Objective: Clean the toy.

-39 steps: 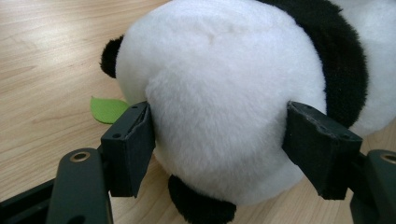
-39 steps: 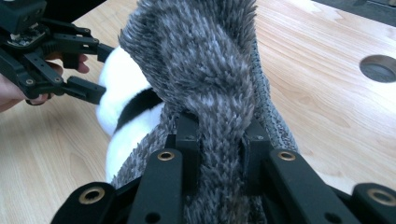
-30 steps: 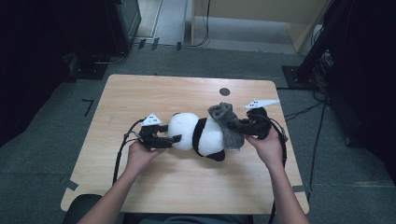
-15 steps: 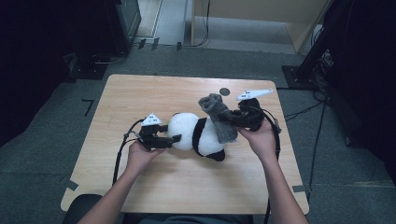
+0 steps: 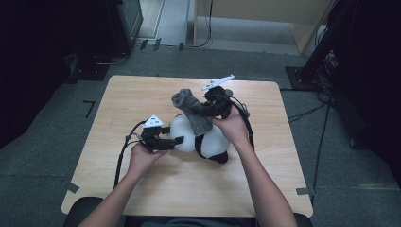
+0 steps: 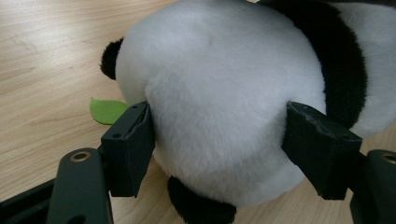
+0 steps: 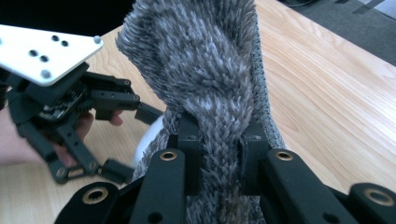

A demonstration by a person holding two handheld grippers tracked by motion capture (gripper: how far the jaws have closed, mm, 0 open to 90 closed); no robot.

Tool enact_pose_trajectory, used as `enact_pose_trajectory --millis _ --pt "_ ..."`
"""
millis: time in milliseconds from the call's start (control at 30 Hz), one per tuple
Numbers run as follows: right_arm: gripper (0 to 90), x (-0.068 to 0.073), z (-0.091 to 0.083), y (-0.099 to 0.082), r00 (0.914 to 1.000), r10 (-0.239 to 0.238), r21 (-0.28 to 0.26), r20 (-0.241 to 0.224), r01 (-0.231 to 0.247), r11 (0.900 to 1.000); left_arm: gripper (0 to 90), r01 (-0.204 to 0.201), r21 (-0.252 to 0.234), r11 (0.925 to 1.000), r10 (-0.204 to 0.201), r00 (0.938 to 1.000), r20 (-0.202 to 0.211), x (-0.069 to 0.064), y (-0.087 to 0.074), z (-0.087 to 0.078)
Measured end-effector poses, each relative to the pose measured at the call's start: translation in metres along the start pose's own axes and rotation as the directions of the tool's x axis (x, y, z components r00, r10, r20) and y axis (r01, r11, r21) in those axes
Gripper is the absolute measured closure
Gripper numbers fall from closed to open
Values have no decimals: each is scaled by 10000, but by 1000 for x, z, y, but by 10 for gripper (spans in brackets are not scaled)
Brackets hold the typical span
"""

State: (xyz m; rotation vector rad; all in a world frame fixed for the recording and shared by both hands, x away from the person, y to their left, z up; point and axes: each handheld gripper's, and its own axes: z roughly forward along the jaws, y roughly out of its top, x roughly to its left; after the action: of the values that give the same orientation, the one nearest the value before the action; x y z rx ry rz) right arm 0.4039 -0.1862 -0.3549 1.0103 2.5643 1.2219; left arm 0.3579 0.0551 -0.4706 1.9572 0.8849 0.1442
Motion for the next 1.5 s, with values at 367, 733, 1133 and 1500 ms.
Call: enact_pose_trajectory --millis 367,733,1133,1500 --pt "769 8 46 20 9989 -62 582 -458 89 9983 272 -19 10 10000 19 10000 3 0 0 0" --pt "768 11 69 13 9984 -114 1241 -561 183 9921 272 -7 40 10000 7 10000 -1 0 0 0" --pt "768 4 50 0 9987 85 1247 -494 -23 9922 272 -39 26 10000 39 10000 -9 0 -1 1" --pt "767 -4 17 -19 9998 194 851 -70 -187 9962 271 29 -55 10000 -29 10000 10 -1 -1 1"
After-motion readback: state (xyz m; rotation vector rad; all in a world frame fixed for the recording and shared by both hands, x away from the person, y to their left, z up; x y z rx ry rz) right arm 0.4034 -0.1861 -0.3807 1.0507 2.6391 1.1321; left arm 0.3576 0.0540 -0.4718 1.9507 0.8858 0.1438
